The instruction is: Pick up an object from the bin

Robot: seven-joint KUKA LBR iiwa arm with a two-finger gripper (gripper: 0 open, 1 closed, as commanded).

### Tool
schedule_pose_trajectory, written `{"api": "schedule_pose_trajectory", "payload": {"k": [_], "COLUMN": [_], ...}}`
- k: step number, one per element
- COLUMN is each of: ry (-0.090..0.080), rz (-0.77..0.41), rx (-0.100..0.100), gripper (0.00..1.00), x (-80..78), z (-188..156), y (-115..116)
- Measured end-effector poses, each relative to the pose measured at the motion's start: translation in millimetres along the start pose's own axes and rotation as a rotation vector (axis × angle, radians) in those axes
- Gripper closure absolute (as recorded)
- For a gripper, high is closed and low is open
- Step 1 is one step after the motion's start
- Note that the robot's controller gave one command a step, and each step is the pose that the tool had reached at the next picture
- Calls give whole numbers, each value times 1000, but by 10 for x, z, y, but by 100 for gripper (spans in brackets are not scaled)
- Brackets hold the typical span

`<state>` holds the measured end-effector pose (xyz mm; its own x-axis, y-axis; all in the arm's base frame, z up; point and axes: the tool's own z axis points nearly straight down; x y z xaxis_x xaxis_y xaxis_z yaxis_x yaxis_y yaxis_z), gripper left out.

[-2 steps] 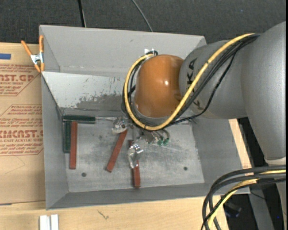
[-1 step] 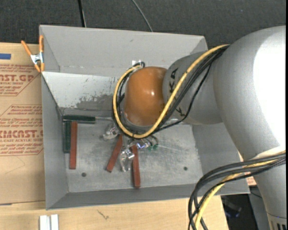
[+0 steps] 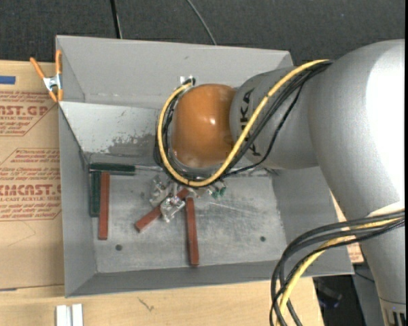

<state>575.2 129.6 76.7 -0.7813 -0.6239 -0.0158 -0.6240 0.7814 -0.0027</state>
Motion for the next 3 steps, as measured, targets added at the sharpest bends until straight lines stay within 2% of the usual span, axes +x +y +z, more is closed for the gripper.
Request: {"api": "schedule_pose_trajectory", "payload": {"k": [2, 3], "ry": [3, 13], "rz": [0, 0], "rx": [-1, -3], "gripper": [100, 100], "x": [9, 22], "z": [-31, -145], "y": [5, 11]}}
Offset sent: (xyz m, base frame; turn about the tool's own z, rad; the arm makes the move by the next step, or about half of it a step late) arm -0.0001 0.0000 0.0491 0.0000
